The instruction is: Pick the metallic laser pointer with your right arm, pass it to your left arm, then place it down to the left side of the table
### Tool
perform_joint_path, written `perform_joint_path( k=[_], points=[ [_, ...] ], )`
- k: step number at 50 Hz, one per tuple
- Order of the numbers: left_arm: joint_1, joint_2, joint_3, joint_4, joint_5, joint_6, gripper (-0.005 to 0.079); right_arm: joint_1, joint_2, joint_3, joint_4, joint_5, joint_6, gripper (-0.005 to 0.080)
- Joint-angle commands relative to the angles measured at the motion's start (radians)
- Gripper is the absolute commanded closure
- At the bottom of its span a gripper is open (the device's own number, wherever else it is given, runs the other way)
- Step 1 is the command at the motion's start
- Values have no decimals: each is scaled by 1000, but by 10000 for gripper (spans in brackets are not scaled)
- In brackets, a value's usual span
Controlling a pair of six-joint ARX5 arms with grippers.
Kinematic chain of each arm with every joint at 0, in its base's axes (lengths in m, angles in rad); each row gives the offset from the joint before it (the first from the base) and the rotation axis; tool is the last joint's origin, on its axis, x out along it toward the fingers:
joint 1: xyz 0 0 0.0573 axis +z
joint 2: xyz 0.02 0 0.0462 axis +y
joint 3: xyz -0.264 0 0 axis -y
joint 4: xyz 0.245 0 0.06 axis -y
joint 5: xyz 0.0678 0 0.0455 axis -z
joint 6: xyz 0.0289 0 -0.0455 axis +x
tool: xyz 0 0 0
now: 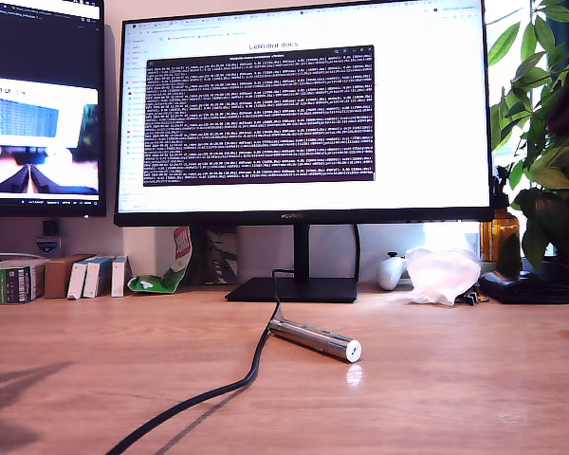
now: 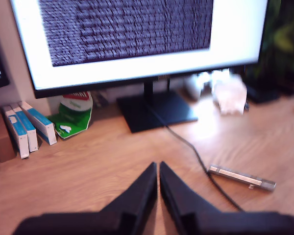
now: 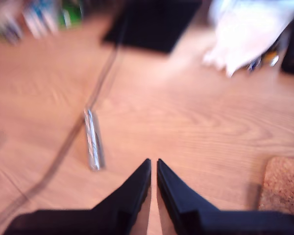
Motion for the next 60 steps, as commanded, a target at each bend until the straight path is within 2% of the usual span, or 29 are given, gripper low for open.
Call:
perform_joint_path(
  k=[1,8,13,17,30,40,44,51,54,60],
  points=[
    [-2,39,37,6,6,37,762,55,47,39,-2,35,-32,765],
    [-2,145,93,8,21,61,762,128,150,72,51,34,14,764],
    [-2,199,113,5,56,70,762,140,197,73,65,0,27,765],
    [-2,240,130,-25,101,83,762,157,237,77,73,17,24,765],
    [-2,360,211,-158,188,109,762,278,401,147,30,71,-2,765],
    [-2,432,283,-211,200,121,762,338,555,286,-35,103,-69,758],
    [-2,447,299,-218,199,136,762,350,609,341,-52,104,-102,683],
    [-2,451,304,-218,199,136,762,361,688,418,-72,126,-98,453],
    [-2,451,304,-218,199,136,762,364,715,442,-89,154,-93,424],
    [-2,451,304,-218,199,136,762,365,771,501,-152,154,-68,423]
  ],
)
